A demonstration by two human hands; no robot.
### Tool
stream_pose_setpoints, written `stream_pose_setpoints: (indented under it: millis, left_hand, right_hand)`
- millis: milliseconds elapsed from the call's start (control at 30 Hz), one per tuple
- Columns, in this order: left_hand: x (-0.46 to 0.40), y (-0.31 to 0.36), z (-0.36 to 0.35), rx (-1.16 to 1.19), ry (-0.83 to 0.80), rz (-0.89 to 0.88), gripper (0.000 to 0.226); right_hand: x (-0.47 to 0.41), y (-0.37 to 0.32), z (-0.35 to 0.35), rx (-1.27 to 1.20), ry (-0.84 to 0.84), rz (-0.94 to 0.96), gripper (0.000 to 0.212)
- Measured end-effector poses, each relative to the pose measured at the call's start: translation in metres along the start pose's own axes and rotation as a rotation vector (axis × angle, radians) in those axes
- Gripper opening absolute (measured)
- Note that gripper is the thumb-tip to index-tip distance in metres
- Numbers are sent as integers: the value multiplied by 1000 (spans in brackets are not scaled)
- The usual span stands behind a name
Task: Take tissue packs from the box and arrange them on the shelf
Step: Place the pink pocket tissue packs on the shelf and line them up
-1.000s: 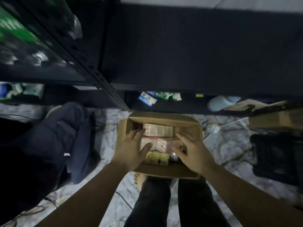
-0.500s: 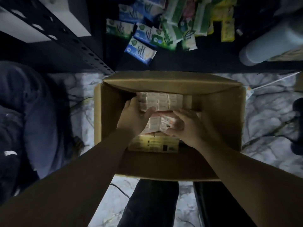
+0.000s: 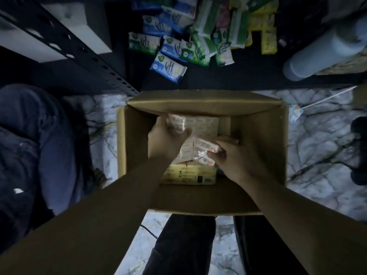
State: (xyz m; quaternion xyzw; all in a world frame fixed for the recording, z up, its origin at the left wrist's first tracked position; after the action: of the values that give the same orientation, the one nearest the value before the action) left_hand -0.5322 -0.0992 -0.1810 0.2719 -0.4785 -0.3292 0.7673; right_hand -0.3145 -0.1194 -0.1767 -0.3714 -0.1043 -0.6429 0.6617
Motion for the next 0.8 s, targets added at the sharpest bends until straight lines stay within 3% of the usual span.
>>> stream_pose_setpoints:
  millis: [400,500,600,800]
  left_hand:
    - [115,126,87,-106,47,-276,82]
    - [145,173,108,-43,65,-333,81]
    - [178,226,129,-33,55,-411,81]
    - [262,350,184,28,59,-625,84]
  right_hand:
    - [117,-65,133,-297,100,4,24]
    - [145,-85,176,-364,77,43,21]
    - [177,-103,225,-376,140,63,34]
    - [263,-142,339,-426,211,187,20]
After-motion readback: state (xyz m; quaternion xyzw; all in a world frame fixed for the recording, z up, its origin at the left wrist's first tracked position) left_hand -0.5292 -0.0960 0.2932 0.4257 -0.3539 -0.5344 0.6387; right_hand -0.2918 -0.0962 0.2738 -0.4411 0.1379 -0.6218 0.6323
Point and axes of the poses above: each hand's wrist, its own x-axis away from the middle knuckle, its own z-axis out of the back of the hand, y = z × x, the point moved 3 cm from there along -x, towards the middle knuckle, and after that the axes turned 15 degrees about x, right-handed, at the moved point
